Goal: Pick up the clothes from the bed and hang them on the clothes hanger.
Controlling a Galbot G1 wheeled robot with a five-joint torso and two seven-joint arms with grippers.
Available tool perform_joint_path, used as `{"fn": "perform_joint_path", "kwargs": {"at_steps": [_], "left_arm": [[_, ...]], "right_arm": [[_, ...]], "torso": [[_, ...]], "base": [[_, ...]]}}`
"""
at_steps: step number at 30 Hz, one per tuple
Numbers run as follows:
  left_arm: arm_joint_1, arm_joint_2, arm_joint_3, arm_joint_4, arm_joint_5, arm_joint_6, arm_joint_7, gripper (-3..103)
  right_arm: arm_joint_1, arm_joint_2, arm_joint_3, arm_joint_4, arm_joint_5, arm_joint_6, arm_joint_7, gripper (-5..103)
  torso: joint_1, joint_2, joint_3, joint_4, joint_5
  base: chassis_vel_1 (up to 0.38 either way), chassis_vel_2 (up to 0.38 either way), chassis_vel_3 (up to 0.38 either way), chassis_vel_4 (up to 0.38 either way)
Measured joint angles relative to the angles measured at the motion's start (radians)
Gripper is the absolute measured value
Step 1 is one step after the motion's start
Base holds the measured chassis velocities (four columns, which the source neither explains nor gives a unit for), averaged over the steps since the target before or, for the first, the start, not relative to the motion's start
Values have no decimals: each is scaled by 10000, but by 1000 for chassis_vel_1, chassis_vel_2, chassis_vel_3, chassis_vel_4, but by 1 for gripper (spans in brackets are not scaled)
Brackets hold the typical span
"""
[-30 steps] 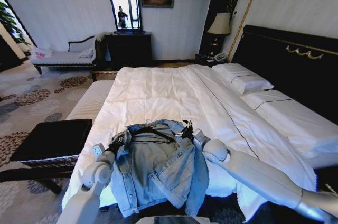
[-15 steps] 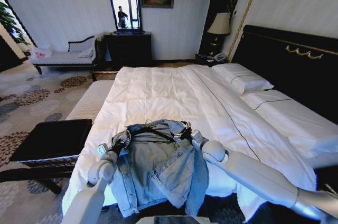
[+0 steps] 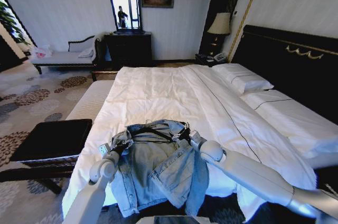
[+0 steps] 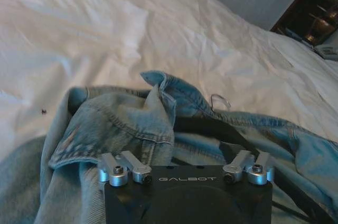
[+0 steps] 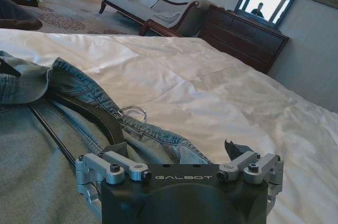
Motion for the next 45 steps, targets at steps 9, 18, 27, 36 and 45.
{"fn": "perform_joint_path", "kwargs": {"at_steps": [9, 18, 27, 36, 45], "left_arm": [[249, -25, -34, -144, -319, 388, -181, 52], [284, -1, -102, -216, -459, 389, -160, 20], [371, 9, -113, -512, -458, 277, 166, 0], [-200, 371, -143, -1419, -1660, 1371, -2039, 6], [-1697, 796, -93, -1746, -5414, 2260, -5918, 32]], "right_arm": [[-10, -9, 14, -56, -17, 141, 4, 100], [-47, 101, 1, -212, -137, 321, 5, 100], [28, 137, -75, -382, -184, 498, 5, 100], [68, 167, -151, -481, -188, 532, 14, 100], [58, 330, -336, -574, -191, 530, 135, 100]], "torso": [[0, 0, 0, 0, 0], [0, 0, 0, 0, 0], [0, 0, 0, 0, 0], [0, 0, 0, 1, 2], [0, 0, 0, -1, 2]], "base": [[0, 0, 0, 0], [0, 0, 0, 0], [0, 0, 0, 0], [0, 0, 0, 0], [0, 0, 0, 0]]}}
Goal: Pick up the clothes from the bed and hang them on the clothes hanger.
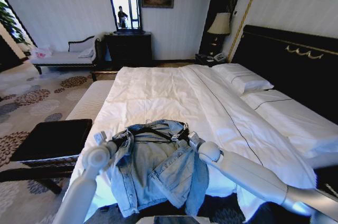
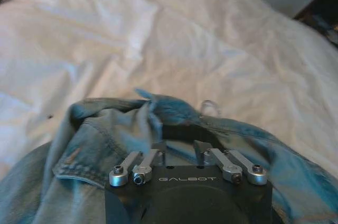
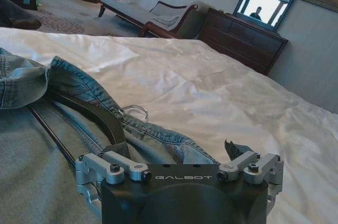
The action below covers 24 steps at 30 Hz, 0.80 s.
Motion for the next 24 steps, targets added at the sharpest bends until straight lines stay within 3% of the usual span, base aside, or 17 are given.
{"fn": "perform_joint_path", "kwargs": {"at_steps": [1, 3, 7, 8, 10, 12, 15, 17, 18, 21, 23, 24], "left_arm": [[-127, -22, 0, 334, -150, 6, -204, 43], [-142, -55, 2, 497, -194, 6, -253, 43], [-50, -266, 66, 824, -146, 6, -321, 65], [-50, -266, 66, 824, -146, 6, -321, 65], [-83, -356, 153, 1117, -49, 6, -173, 76], [-113, -372, 187, 1200, -14, 6, -127, 76], [-227, -410, 326, 1426, 116, 4, -64, 92], [-232, -411, 344, 1445, 133, 3, -62, 92], [-226, -411, 371, 1467, 158, 0, -49, 98], [-134, -383, 398, 1476, 162, -8, 20, 101], [-112, -376, 399, 1498, 160, -10, 46, 101], [-101, -371, 399, 1523, 139, -12, 68, 93]], "right_arm": [[-15, -11, -15, 16, 0, -6, 41, 100], [-29, -34, -14, 28, 0, -8, 56, 100], [-75, -117, 62, 30, 0, -17, 74, 100], [-75, -117, 62, 30, 0, -17, 74, 100], [-83, -134, 57, 32, 0, -28, 95, 100], [-82, -130, 43, 35, 0, -37, 105, 100], [-18, -74, -61, 36, 19, -70, 163, 100], [-7, -63, -80, 30, 22, -72, 173, 100], [3, -47, -106, 14, 22, -74, 193, 100], [3, -27, -140, -10, 22, -74, 240, 100], [0, -27, -150, -12, 21, -74, 258, 100], [-1, -28, -162, -12, 21, -74, 272, 100]], "torso": [[1, -1, 0, 0, -3], [2, -1, 1, 1, -4], [1, 0, 0, 2, -4], [1, 0, 0, 2, -4], [-1, 0, 0, 1, -3], [0, 0, 0, 1, -4], [1, -1, 0, 1, -3], [1, -1, 0, 1, -3], [1, 0, 0, 2, -2], [0, 0, 0, 1, -2], [0, 0, 0, 2, -2], [0, 0, 0, 2, -2]], "base": [[0, 0, 0, 0], [0, 0, 0, 0], [0, 0, 0, 0], [0, 0, 0, 0], [0, 0, 0, 0], [0, 0, 0, 0], [0, 0, 0, 0], [0, 0, 0, 0], [0, 0, 0, 0], [0, 0, 0, 0], [0, 0, 0, 0], [0, 0, 0, 0]]}}
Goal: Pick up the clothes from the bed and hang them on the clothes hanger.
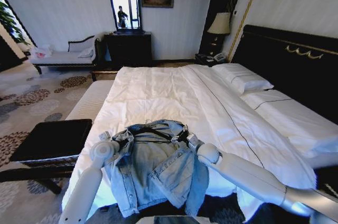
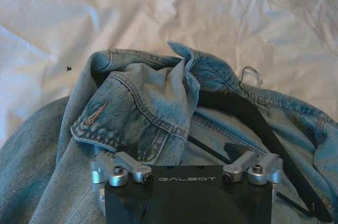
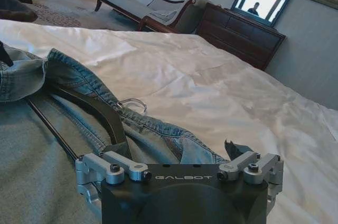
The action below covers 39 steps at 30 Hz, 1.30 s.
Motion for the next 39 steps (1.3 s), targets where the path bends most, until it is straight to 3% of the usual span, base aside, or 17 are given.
{"fn": "perform_joint_path", "kwargs": {"at_steps": [1, 5, 7, 11, 12, 13, 19, 23, 24, 28, 29, 31, 32, 33, 34, 35, 39], "left_arm": [[4, 2, -5, 24, -56, -1, 16, 87], [13, 30, -54, 53, -350, -6, 29, 82], [64, 60, -106, 48, -634, -9, 46, 66], [165, 78, -169, 17, -807, -11, 142, 60], [206, 82, -192, -1, -833, -12, 174, 49], [232, 86, -205, -14, -839, -12, 192, 49], [415, 125, -308, -149, -830, -16, 313, 22], [486, 140, -359, -222, -762, -18, 390, 17], [544, 157, -397, -313, -641, -18, 499, 6], [795, 235, -395, -728, 353, -18, 967, 1], [1016, 306, -302, -962, 1452, -19, 1289, 0], [1368, 398, -122, -1186, 2890, -20, 1736, -2], [1662, 465, 74, -1314, 4046, -20, 1943, 3], [1911, 492, 291, -1442, 4797, -20, 2051, 7], [1911, 492, 291, -1442, 4797, -20, 2051, 7], [2370, 506, 691, -1601, 5938, -19, 2202, 13], [2761, 461, 1257, -1664, 7164, -19, 2273, 29]], "right_arm": [[0, -5, -12, -1, 0, 0, 12, 100], [28, -12, -27, -1, 0, 0, 35, 100], [29, -9, -27, 0, 0, 0, 73, 100], [-16, -8, -27, -1, -17, 0, 102, 100], [-29, -8, -27, 0, -32, 1, 107, 100], [-35, -9, -27, 0, -38, 3, 110, 100], [-30, 3, -43, -8, -56, 17, 143, 100], [-26, 9, -53, -8, -56, 21, 168, 100], [-26, 9, -55, -5, -57, 22, 179, 100], [-47, 9, -51, 17, -58, 24, 211, 100], [-64, 4, -43, 34, -60, 27, 225, 100], [-85, -7, -18, 44, -70, 31, 232, 100], [-106, -12, 5, 47, -81, 37, 237, 100], [-129, -11, 26, 48, -99, 47, 239, 100], [-129, -11, 26, 48, -99, 47, 239, 100], [-163, -9, 50, 64, -122, 58, 247, 100], [-216, -14, 116, 107, -145, 65, 258, 100]], "torso": [[0, 0, 0, 0, 0], [1, -1, 0, -1, 0], [1, 0, 0, -1, 0], [0, -1, 0, -1, 0], [1, 0, 0, 0, -1], [0, 0, 0, -1, -1], [0, 0, 0, -1, -1], [0, 0, 0, 0, -1], [0, 0, 0, -1, -1], [0, 0, 0, -2, -1], [1, 0, 0, -2, 1], [0, 0, 0, -1, 0], [0, 0, 0, 1, 0], [0, 0, -1, 1, 1], [0, 0, -1, 1, 1], [-1, 0, 0, 1, -2], [-1, 0, -1, 0, 0]], "base": [[0, 0, 0, 0], [0, 0, 0, 0], [0, 0, 0, 0], [0, 0, 0, 0], [0, 0, 0, 0], [0, 0, 0, 0], [0, 0, 0, 0], [0, 0, 0, 0], [0, 0, 0, 0], [0, 0, 0, 0], [0, 0, 0, 0], [0, 0, 0, 0], [0, 0, 0, 0], [0, 0, 0, 0], [0, 0, 0, 0], [0, 0, 0, 0], [0, 0, 0, 0]]}}
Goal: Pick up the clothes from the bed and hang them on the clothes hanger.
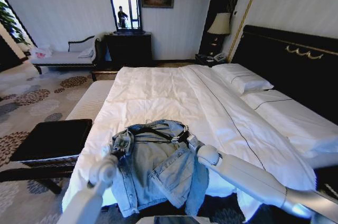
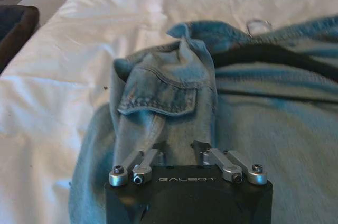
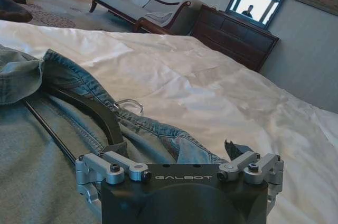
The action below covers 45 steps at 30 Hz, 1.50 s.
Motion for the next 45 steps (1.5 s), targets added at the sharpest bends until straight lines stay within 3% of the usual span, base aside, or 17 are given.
{"fn": "perform_joint_path", "kwargs": {"at_steps": [1, 5, 9, 10, 12, 15, 21, 25, 31, 34, 38, 40, 41, 44, 45], "left_arm": [[0, 0, 0, 0, 0, 0, 0, 29], [82, -86, 242, 19, 138, -1, -35, 51], [159, -82, 244, -6, 40, -1, -89, 61], [179, -83, 230, -6, -6, -1, -125, 69], [195, -92, 197, -6, -98, -1, -193, 66], [229, -124, 88, -41, -490, -1, -313, 49], [225, -105, -58, -121, -945, -1, -393, 33], [259, -40, -166, -269, -1192, 0, -412, 12], [321, -10, -233, -498, -1208, 0, -351, 3], [468, 67, -356, -1079, -545, -179, 503, 0], [584, 151, -357, -1350, 81, -461, 1182, 0], [679, 205, -157, -1283, 1050, -925, 2149, 0], [679, 205, -157, -1283, 1050, -925, 2149, 0], [598, 200, 190, -682, 2114, -1996, 3559, 0], [598, 200, 190, -682, 2114, -1996, 3559, 0]], "right_arm": [[0, 0, 0, 0, 0, 0, 0, 100], [-155, -72, 166, 44, -93, 69, 1, 100], [-247, -122, 256, 44, -191, 169, -1, 100], [-265, -128, 273, 32, -223, 202, -3, 100], [-283, -131, 289, 15, -255, 243, -6, 100], [-292, -132, 296, 2, -290, 310, -11, 100], [-278, -124, 292, -38, -331, 365, -21, 100], [-268, -116, 280, -44, -352, 398, -24, 100], [-267, -116, 290, -36, -353, 410, -24, 100], [-353, -150, 343, 29, -354, 413, -15, 100], [-395, -176, 359, 47, -367, 414, -2, 100], [-427, -158, 365, 48, -385, 424, 35, 100], [-427, -158, 365, 48, -385, 424, 35, 100], [-426, -87, 330, 14, -384, 459, 87, 100], [-426, -87, 330, 14, -384, 459, 87, 100]], "torso": [[0, 0, 0, 0, 0], [0, 0, 0, -1, 0], [0, 0, 0, -1, 0], [0, 0, 0, -2, -1], [0, 0, 0, -1, -1], [0, 0, 0, 0, -1], [0, 0, 0, 0, -1], [0, 0, 0, -1, -1], [0, 0, 0, 0, -1], [0, 0, 0, 1, -1], [1, 0, 1, 0, -1], [0, 0, 0, 0, -1], [0, 0, 0, 0, -1], [0, 0, 1, 3, 0], [0, 0, 1, 3, 0]], "base": [[0, 0, 0, 0], [0, 0, 0, 0], [0, 0, 0, 0], [0, 0, 0, 0], [0, 0, 0, 0], [0, 0, 0, 0], [0, 0, 0, 0], [0, 0, 0, 0], [0, 0, 0, 0], [0, 0, 0, 0], [0, 0, 0, 0], [0, 0, 0, 0], [0, 0, 0, 0], [0, 0, 0, 0], [0, 0, 0, 0]]}}
